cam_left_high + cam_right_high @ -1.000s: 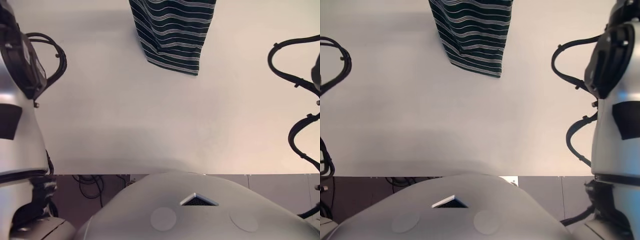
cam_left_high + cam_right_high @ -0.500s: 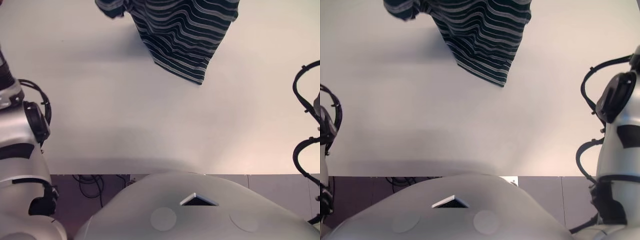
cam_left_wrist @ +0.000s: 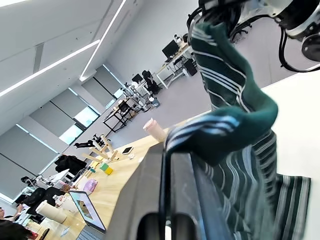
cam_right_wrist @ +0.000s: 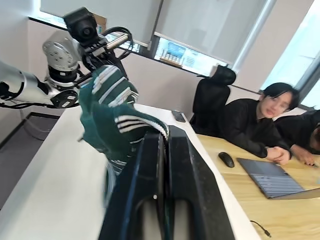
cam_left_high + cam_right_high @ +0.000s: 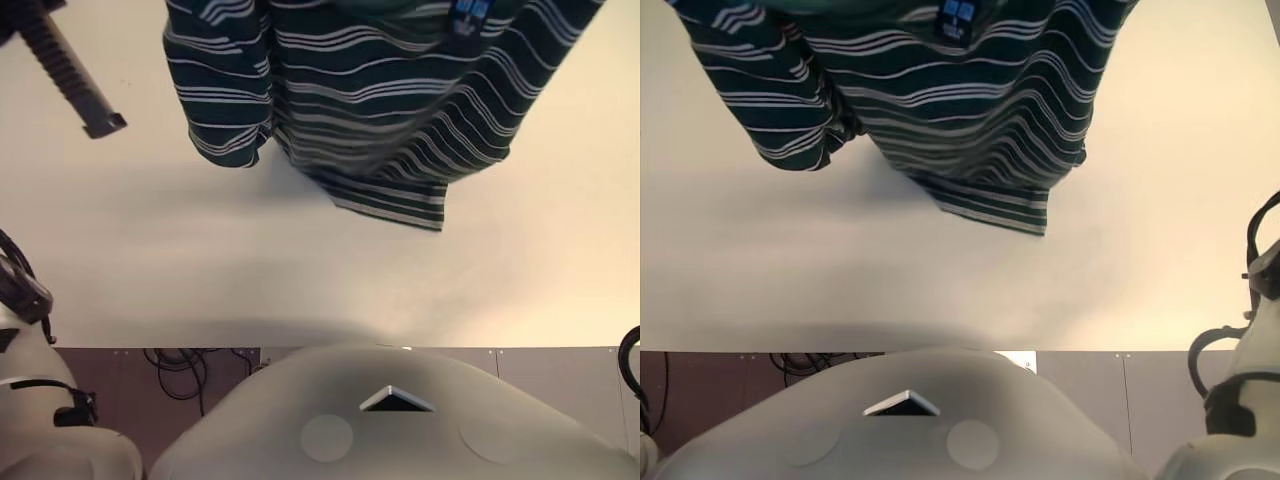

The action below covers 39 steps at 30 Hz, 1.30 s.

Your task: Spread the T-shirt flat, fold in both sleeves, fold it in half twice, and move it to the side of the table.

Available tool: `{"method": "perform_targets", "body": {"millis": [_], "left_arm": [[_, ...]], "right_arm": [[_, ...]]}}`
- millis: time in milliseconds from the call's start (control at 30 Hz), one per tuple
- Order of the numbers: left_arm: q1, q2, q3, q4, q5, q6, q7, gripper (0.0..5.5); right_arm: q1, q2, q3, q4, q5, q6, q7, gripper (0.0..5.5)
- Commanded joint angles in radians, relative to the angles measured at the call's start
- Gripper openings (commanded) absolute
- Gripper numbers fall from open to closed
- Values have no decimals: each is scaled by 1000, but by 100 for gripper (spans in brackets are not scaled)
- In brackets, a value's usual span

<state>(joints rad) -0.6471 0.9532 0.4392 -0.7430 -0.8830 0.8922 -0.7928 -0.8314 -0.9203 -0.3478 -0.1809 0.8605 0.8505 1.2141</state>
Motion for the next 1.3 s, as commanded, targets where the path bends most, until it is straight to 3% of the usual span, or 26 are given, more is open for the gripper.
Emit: {"method": "perform_targets", "body": {"millis": [33,267,500,667,867,1033,1067,1200,1300], "left_arm": [[23,-17,-172,163,122,-104,-35,1],[-120,-227,-579,858,504,-488,-193,1],[-340,-448,-723,1631,799,-831,-147,1],[-426,-542,-717,1963,924,-931,59,1],[-448,-616,-642,2077,962,-914,252,1],[-459,-645,-545,2095,942,-864,370,1],[-461,-647,-534,2095,946,-862,379,23],[-470,-644,-482,2094,941,-853,405,83],[-473,-631,-435,2093,925,-844,409,88]], "right_arm": [[33,23,146,133,-149,-138,24,0],[-69,186,391,600,-448,-453,55,0],[-247,428,517,1119,-712,-703,-142,0],[-340,593,541,1414,-865,-796,-471,0],[-336,698,547,1519,-972,-802,-702,0],[-332,764,500,1534,-989,-804,-821,0],[-334,771,483,1533,-981,-806,-834,0],[-342,765,436,1532,-982,-815,-885,73],[-346,753,404,1532,-977,-815,-911,78]]}}
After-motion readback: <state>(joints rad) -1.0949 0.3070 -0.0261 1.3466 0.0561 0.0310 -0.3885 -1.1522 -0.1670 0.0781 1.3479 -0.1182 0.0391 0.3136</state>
